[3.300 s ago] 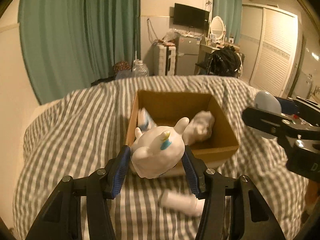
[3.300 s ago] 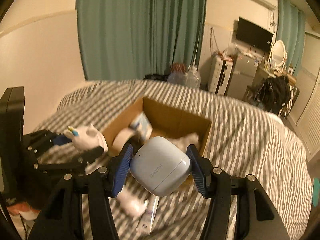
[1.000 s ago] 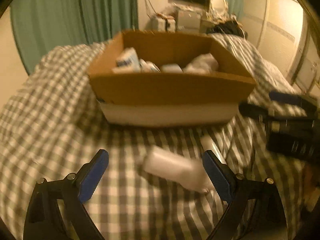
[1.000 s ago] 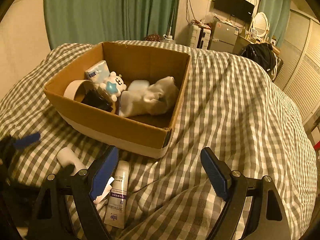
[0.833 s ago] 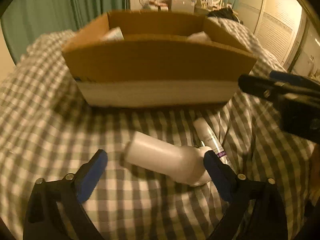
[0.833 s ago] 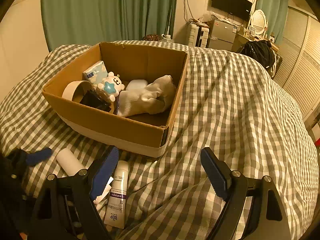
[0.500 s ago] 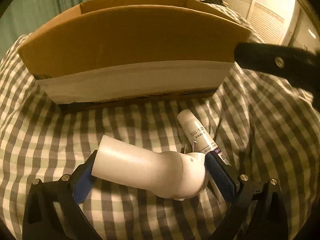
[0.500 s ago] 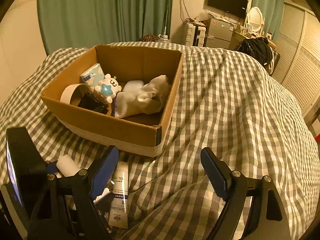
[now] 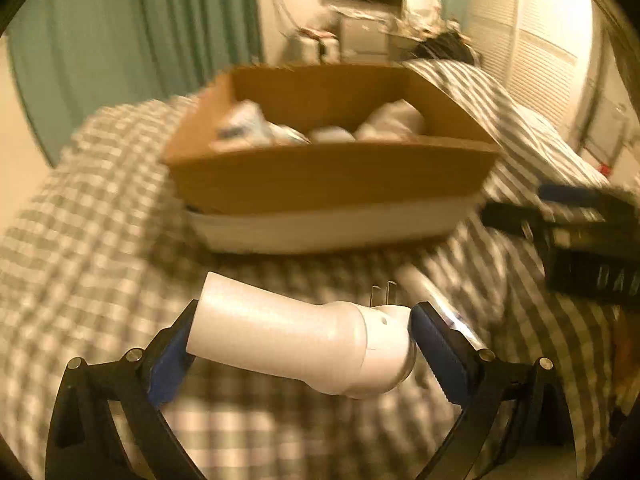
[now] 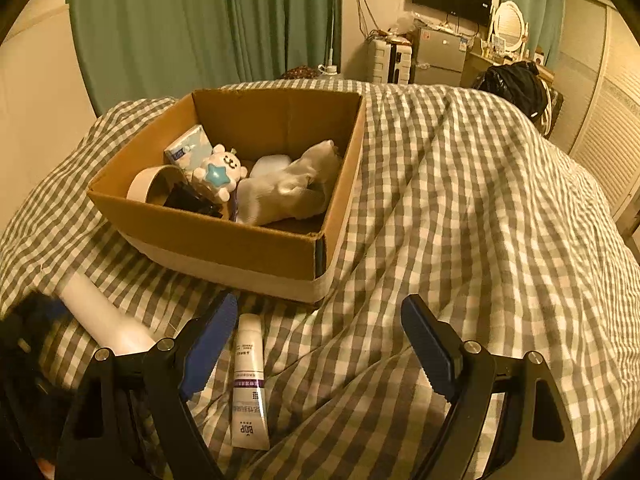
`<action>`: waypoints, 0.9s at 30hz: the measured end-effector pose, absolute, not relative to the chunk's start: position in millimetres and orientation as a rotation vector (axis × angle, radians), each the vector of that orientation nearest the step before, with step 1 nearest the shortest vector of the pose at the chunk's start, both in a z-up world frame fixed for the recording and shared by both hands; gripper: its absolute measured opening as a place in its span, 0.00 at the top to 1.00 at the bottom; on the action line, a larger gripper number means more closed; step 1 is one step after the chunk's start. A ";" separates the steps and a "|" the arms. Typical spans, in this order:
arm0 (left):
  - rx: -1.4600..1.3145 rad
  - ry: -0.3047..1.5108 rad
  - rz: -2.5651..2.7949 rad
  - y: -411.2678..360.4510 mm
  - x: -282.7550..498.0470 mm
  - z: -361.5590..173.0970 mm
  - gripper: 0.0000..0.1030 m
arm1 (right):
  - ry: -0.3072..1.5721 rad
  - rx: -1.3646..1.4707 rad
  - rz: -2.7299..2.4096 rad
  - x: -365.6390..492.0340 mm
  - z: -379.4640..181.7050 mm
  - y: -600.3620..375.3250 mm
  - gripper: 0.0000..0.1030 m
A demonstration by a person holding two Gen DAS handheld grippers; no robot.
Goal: Organize objects
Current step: 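Grasp the white bottle with the left tool while the right tool grasps the white tube, then carry the white bottle and white tube into the box and open both tools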
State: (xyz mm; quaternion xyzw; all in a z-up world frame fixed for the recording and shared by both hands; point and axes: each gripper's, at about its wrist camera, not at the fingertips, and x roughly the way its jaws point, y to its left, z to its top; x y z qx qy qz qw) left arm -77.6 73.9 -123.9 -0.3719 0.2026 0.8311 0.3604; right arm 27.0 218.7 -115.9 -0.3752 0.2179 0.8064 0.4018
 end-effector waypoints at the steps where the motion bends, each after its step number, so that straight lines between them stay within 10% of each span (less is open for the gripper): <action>1: -0.960 0.516 2.172 68.2 -82.9 -120.4 0.02 | 0.553 -0.958 2.039 25.2 -117.5 218.5 0.18; 8: -0.973 0.458 2.243 46.7 -109.1 -110.8 0.02 | 0.585 -1.140 2.071 -4.0 -146.9 214.1 0.19; 20: -0.954 0.452 2.260 46.1 -113.2 -102.9 0.02 | 0.556 -1.450 2.032 -43.2 -199.3 204.4 0.72; 27: -0.949 0.446 2.274 38.0 -108.6 -98.1 0.02 | 0.505 -1.341 2.075 -33.7 -177.7 195.2 0.76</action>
